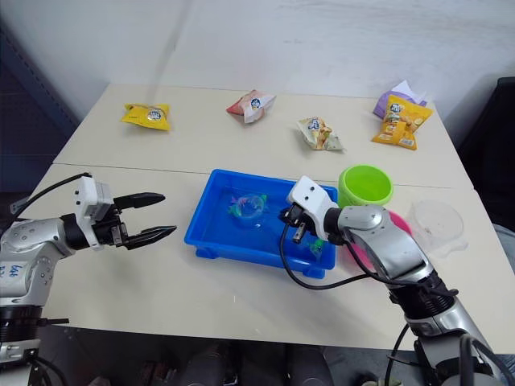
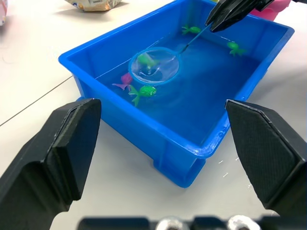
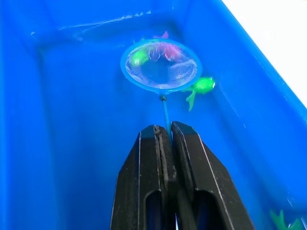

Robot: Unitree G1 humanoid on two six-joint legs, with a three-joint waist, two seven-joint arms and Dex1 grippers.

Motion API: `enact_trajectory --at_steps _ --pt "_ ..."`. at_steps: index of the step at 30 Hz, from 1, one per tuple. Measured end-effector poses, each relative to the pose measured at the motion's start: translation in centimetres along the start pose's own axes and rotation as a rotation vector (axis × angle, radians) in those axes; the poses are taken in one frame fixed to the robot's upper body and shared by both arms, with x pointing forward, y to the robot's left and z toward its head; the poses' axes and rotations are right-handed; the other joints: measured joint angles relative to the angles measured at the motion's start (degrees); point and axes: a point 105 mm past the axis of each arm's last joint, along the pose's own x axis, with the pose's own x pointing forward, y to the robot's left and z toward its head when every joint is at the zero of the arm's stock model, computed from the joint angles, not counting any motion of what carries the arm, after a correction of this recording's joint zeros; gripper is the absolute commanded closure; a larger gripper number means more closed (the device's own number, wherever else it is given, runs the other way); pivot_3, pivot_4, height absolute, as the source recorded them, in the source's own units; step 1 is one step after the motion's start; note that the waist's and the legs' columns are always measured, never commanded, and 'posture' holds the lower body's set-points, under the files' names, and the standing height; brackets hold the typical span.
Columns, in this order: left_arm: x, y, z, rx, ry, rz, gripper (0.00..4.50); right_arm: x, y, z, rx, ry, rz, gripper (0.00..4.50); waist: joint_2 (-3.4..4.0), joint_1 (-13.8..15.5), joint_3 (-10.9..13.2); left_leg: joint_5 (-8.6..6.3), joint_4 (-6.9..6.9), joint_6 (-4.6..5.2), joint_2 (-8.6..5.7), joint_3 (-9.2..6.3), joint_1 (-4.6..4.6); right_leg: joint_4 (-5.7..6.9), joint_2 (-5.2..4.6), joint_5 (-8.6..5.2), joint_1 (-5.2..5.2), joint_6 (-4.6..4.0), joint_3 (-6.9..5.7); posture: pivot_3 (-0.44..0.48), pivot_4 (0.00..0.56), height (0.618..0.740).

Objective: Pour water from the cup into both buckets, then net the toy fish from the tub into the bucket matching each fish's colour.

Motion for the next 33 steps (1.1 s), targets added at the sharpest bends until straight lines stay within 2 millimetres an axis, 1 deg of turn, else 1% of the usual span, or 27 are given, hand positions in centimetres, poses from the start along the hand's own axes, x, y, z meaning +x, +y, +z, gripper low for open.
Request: enact_trajectory --at_steps 9,12,14,18,22,27,31,33 --pt "-0.1 -0.1 -0.4 -0.01 0.007 0.006 0.07 0.0 0.5 -1.2 0.064 0.065 0.014 4.5 0.0 -0.1 0.0 -0.01 -0.02 -0.01 0.01 0.0 0.0 0.0 0.0 0.0 -0.02 0.0 0.0 0.0 0.15 0.738" --pt "0.0 -0.2 -0.4 -0.012 0.002 0.004 0.07 0.6 0.7 -1.2 0.092 0.057 0.012 4.5 0.0 -0.1 0.0 0.0 -0.02 -0.01 0.0 0.0 0.0 0.0 0.0 0.0 -0.02 0.0 0.0 0.0 0.15 0.738" --pt "0.1 -0.2 -0.5 -0.015 0.0 0.002 0.07 0.9 0.6 -1.1 0.099 0.051 0.01 4.5 0.0 -0.1 0.0 0.0 -0.02 -0.01 0.0 0.0 0.0 0.0 0.0 0.0 -0.03 0.0 0.0 0.0 0.15 0.738" --pt "0.1 -0.2 -0.4 -0.014 -0.002 0.0 0.07 1.8 -0.5 -0.5 0.106 0.045 -0.023 4.5 0.0 -0.1 0.0 0.0 -0.04 -0.02 0.0 0.01 0.0 0.01 0.0 0.0 -0.05 0.0 0.01 0.0 0.15 0.738" --pt "0.1 -0.2 -0.4 -0.012 -0.002 0.0 0.07 2.6 -0.9 -0.1 0.106 0.031 -0.037 4.5 0.0 -0.1 0.0 0.0 -0.07 -0.03 0.0 0.01 -0.02 0.04 0.01 0.0 -0.07 0.0 -0.01 0.0 0.15 0.738" --pt "0.2 -0.2 -0.5 -0.014 -0.005 0.002 0.07 3.2 -0.8 0.4 0.092 0.007 -0.033 4.5 0.0 -0.1 0.0 0.0 -0.04 -0.03 0.0 -0.01 -0.18 0.12 0.01 0.0 -0.18 0.0 -0.04 0.0 0.15 0.738" --pt "0.2 -0.2 -0.5 -0.015 -0.006 0.006 0.07 3.0 -0.6 1.1 0.046 -0.031 -0.022 4.5 0.0 -0.1 0.0 0.02 0.1 -0.04 -0.02 0.04 -0.61 0.47 0.0 0.0 -0.69 0.0 -0.01 0.0 0.15 0.738" --pt "0.2 -0.3 -0.5 -0.016 -0.009 0.007 0.07 2.8 -0.2 1.1 0.019 -0.047 -0.012 4.5 0.0 0.0 0.0 0.04 0.11 -0.06 -0.02 0.06 -0.68 0.53 0.0 0.0 -0.79 0.0 -0.01 0.0 0.15 0.738"
